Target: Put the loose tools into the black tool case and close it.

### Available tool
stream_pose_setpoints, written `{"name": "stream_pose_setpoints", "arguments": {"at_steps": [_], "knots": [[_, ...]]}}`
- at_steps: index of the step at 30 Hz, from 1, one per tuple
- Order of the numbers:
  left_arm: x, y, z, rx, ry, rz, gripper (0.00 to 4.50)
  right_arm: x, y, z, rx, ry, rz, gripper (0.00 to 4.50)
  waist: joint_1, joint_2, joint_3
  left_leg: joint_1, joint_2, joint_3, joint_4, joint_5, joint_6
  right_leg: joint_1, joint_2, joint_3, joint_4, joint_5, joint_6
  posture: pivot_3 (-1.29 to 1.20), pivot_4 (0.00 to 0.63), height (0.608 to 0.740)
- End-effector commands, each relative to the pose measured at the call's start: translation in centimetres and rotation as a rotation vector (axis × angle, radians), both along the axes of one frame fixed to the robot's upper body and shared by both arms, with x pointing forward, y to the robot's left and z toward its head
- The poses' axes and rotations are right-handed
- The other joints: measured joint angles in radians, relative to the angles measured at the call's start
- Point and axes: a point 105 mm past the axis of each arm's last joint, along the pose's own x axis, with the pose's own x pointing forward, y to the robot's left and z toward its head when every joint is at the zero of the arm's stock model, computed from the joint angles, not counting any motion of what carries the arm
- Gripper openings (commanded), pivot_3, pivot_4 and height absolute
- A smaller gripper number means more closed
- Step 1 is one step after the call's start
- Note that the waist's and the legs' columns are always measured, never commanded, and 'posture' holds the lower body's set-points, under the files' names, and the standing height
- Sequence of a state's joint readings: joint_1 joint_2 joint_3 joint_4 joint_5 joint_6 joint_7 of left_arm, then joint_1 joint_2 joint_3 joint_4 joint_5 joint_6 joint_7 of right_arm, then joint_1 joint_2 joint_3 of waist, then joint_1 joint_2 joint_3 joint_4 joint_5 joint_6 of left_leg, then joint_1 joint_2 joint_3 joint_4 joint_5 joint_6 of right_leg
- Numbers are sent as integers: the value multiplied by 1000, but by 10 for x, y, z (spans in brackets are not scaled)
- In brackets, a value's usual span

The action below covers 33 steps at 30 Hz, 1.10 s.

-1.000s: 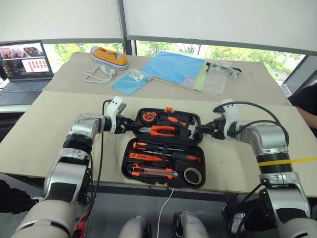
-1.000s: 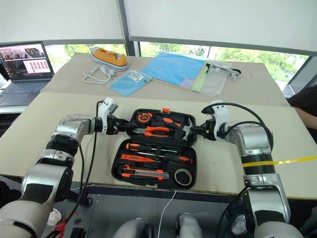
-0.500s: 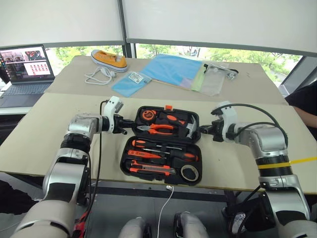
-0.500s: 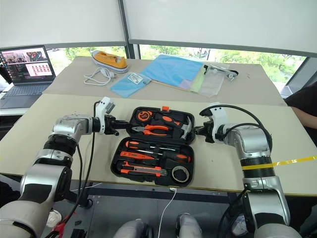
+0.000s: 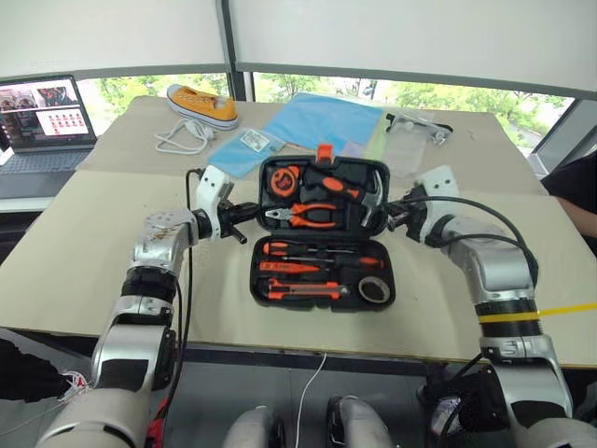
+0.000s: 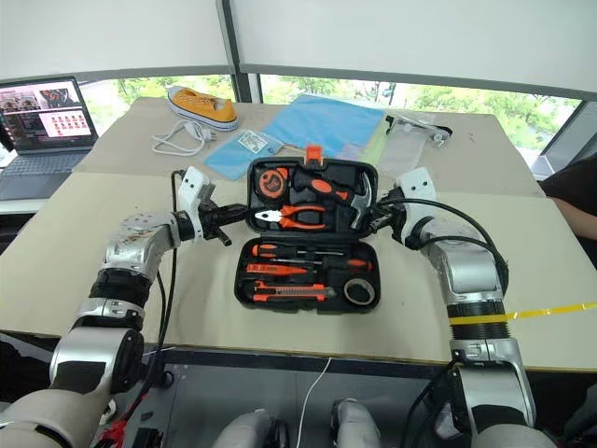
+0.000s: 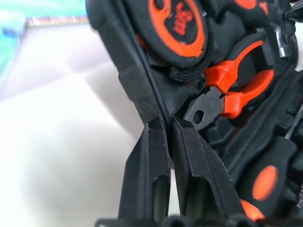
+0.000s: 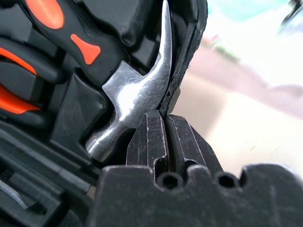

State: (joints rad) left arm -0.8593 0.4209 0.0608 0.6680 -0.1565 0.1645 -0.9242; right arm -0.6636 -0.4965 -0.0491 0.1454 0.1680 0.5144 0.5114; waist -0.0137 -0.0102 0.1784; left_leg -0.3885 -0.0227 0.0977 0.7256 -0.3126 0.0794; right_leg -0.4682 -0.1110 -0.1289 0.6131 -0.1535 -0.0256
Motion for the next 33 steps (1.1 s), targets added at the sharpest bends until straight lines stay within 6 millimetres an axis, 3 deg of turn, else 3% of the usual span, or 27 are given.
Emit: {"name": "stream_pose_setpoints", "arguments": {"at_steps": [1,6,13,15,16,18,22,23,25,28,31,33], "knots": [[-8,-10,13,63,-181,-22,15,-17,16,28,-42,-232,61,0,0,0,0,0,0,0,-1,0,0,0,1,-1,-1,0,0,0,150,718],[-19,-2,-10,158,-277,48,15,-36,12,-7,-114,-283,40,0,0,0,0,10,0,3,-10,0,0,6,1,-2,-4,-1,0,0,150,718],[-39,22,-18,142,-324,201,15,-71,8,-37,-324,-413,82,0,0,0,-1,21,2,8,-11,0,0,13,-3,7,-4,-6,8,0,150,718],[-50,30,-19,111,-300,226,722,-84,6,-46,-330,-387,113,0,0,-1,-2,24,3,10,-11,0,0,13,-5,10,-2,-6,9,0,150,718],[-56,34,-18,105,-285,231,950,-89,3,-46,-311,-373,111,579,0,-1,-2,25,4,11,-11,0,0,13,-5,12,-2,-6,9,0,150,718],[-68,44,-13,103,-239,231,1606,-97,-3,-36,-227,-317,125,826,1,-1,-2,26,6,11,-11,0,0,13,-4,14,-1,-6,9,0,150,718],[-92,71,-6,126,-87,177,2989,-118,-12,-21,-166,-113,263,2213,1,2,1,20,8,11,-8,0,0,8,-4,15,-2,-5,7,0,150,718],[-95,80,-5,143,-52,169,3383,-127,-14,-22,-169,-33,319,2220,3,2,1,20,8,12,-7,0,0,8,-4,15,-2,-5,7,0,150,718],[-92,94,-4,176,-4,154,3383,-145,-15,-25,-180,91,421,2220,10,2,0,21,8,11,-6,-1,1,10,-4,15,-2,-5,7,0,150,718],[-70,98,-3,251,-7,129,3383,-166,-13,-35,-214,222,535,2220,36,-1,-2,21,10,9,-6,-2,2,11,-2,10,-4,-6,6,0,150,718],[-41,75,-1,290,-42,51,2651,-174,-6,-47,-228,275,590,1510,59,-2,-2,19,9,8,-4,-2,2,11,-2,7,-3,-6,6,0,150,718],[-25,53,-3,322,-61,-18,1782,-177,1,-53,-242,287,622,742,66,-3,-2,17,6,8,-2,-3,4,11,-2,7,-3,-5,6,0,150,718]]}}
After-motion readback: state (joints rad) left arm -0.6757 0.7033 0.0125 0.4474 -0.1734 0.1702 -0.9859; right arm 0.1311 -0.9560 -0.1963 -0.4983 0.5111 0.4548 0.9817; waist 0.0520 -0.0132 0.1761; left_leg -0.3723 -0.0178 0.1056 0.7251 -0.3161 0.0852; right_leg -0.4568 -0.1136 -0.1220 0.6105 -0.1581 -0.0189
